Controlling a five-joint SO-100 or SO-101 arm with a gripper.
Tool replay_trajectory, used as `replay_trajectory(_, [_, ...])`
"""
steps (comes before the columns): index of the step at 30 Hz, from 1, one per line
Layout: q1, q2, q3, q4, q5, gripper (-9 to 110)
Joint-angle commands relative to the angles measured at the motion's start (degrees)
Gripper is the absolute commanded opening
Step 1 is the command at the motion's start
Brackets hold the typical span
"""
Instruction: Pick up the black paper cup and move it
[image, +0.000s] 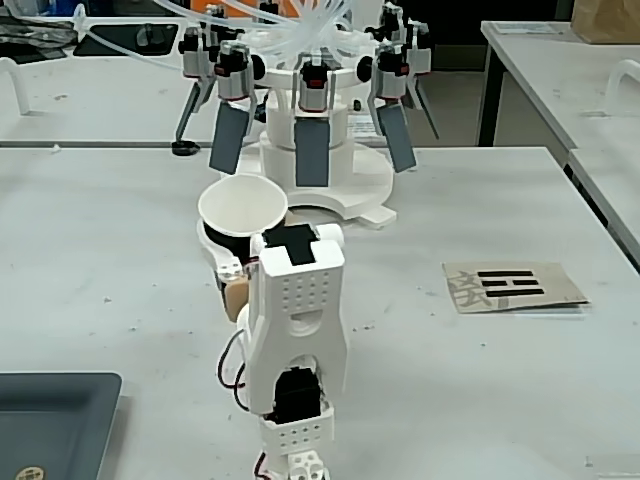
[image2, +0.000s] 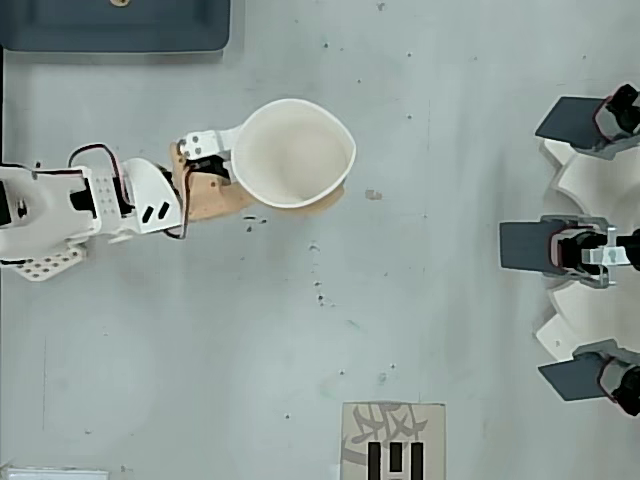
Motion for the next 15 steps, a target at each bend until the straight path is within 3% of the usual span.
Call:
replay_trajectory(1, [1.49,3.78,0.44,-1.41,0.62,8])
replay_trajectory(15, [7.65,5.89,0.18,0.09,3.25,12])
